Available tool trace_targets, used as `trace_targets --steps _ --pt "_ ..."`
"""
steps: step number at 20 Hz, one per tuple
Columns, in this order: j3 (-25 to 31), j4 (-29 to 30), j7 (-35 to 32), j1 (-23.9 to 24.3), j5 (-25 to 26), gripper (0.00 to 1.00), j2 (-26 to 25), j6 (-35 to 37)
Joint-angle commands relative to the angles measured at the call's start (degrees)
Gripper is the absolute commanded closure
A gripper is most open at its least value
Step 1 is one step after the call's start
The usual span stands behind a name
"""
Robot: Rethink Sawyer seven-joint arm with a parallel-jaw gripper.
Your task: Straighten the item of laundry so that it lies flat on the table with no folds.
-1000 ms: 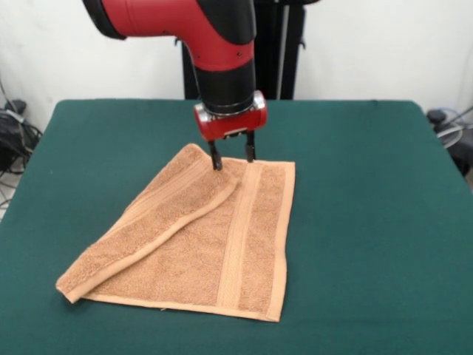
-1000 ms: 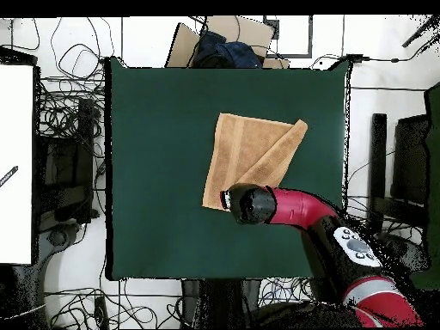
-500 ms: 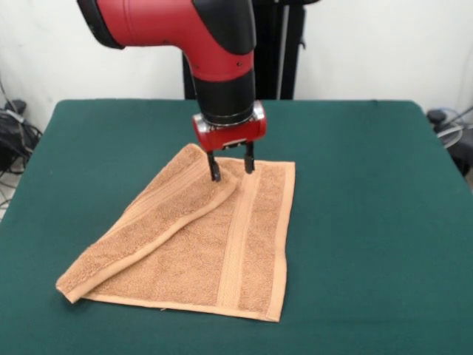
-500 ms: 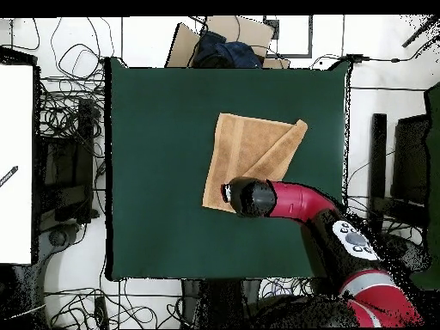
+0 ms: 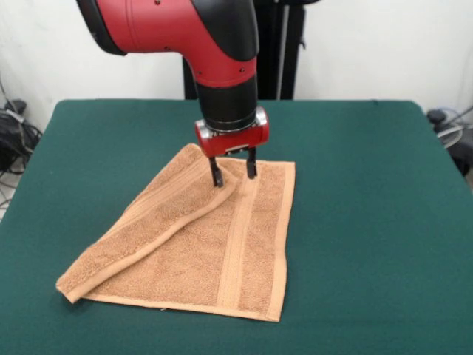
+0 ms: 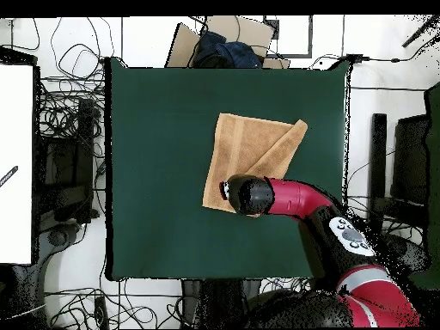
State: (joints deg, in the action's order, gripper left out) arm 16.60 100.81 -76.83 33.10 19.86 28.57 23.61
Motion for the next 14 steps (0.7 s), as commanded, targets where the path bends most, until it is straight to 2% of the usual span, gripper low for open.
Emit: trace_targets --steps 1,14 --pt "-0.1 -0.2 -7.0 -1.9 -0.6 0.0 1.6 2.0" --pt "-2.2 1.6 -7.6 -2.0 1.2 0.0 1.6 -0.2"
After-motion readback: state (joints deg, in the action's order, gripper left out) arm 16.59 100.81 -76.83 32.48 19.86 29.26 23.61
